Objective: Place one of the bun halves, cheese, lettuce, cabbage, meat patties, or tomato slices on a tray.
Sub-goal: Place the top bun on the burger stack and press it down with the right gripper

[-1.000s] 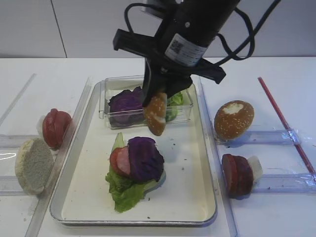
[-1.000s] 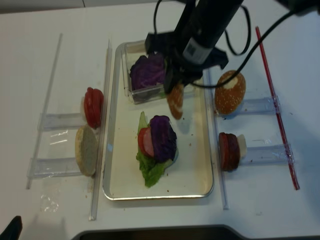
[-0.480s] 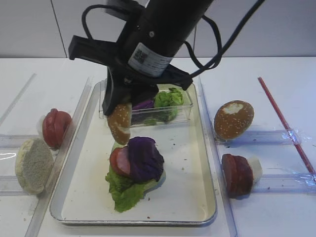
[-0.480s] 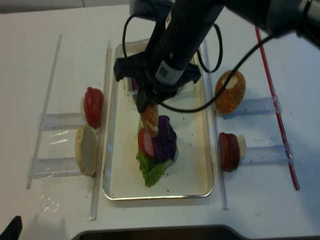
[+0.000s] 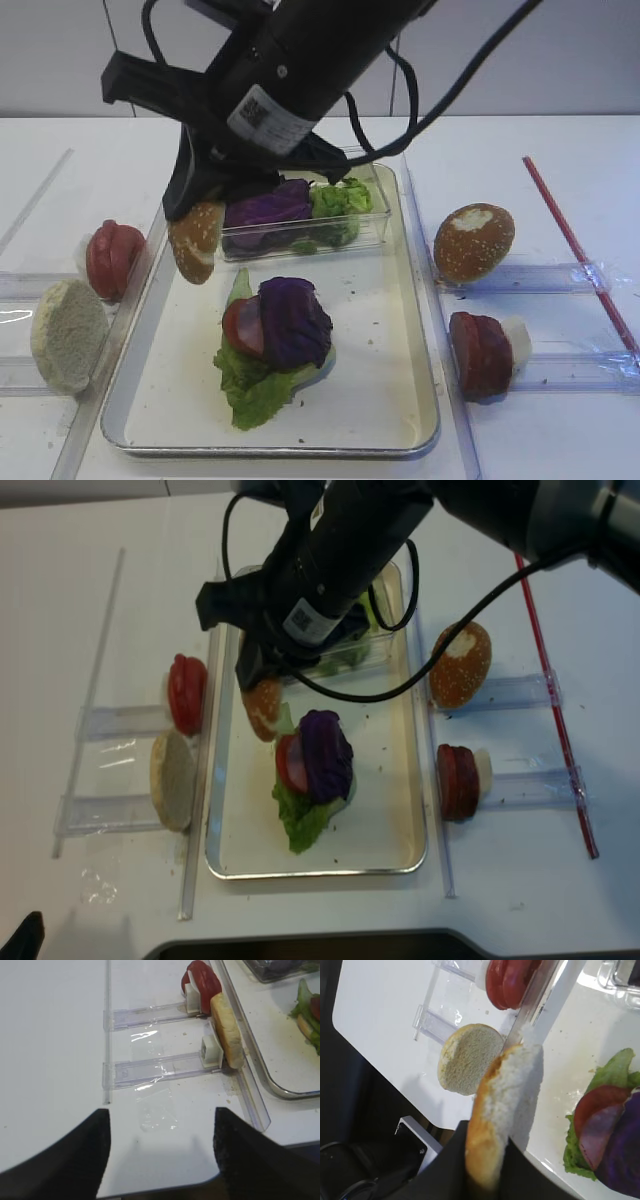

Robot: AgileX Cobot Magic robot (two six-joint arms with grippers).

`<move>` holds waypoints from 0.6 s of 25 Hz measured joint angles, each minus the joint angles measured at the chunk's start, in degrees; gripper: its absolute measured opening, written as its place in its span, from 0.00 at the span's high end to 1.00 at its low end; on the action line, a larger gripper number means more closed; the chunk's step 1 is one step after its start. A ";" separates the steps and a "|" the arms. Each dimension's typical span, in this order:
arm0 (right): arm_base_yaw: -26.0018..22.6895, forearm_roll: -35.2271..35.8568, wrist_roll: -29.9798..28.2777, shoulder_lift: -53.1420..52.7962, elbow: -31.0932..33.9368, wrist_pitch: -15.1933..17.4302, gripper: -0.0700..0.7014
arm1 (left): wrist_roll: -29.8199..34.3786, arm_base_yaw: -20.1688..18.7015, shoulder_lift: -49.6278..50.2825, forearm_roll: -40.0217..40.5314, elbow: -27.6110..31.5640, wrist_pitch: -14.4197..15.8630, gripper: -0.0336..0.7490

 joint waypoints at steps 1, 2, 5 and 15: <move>0.00 1.14 -1.00 -0.13 1.24 -0.85 0.79 | 0.00 0.00 0.00 0.00 0.00 0.00 0.41; 0.00 2.29 -2.04 -0.12 2.99 -1.71 0.79 | 0.00 0.00 0.00 0.00 0.00 0.00 0.41; 0.00 6.20 -5.92 -1.32 7.69 -4.43 0.79 | 0.00 0.00 0.00 0.00 0.00 0.00 0.41; -0.88 25.84 -22.10 -11.45 26.38 -19.28 0.80 | 0.00 0.00 0.00 0.00 0.00 0.00 0.41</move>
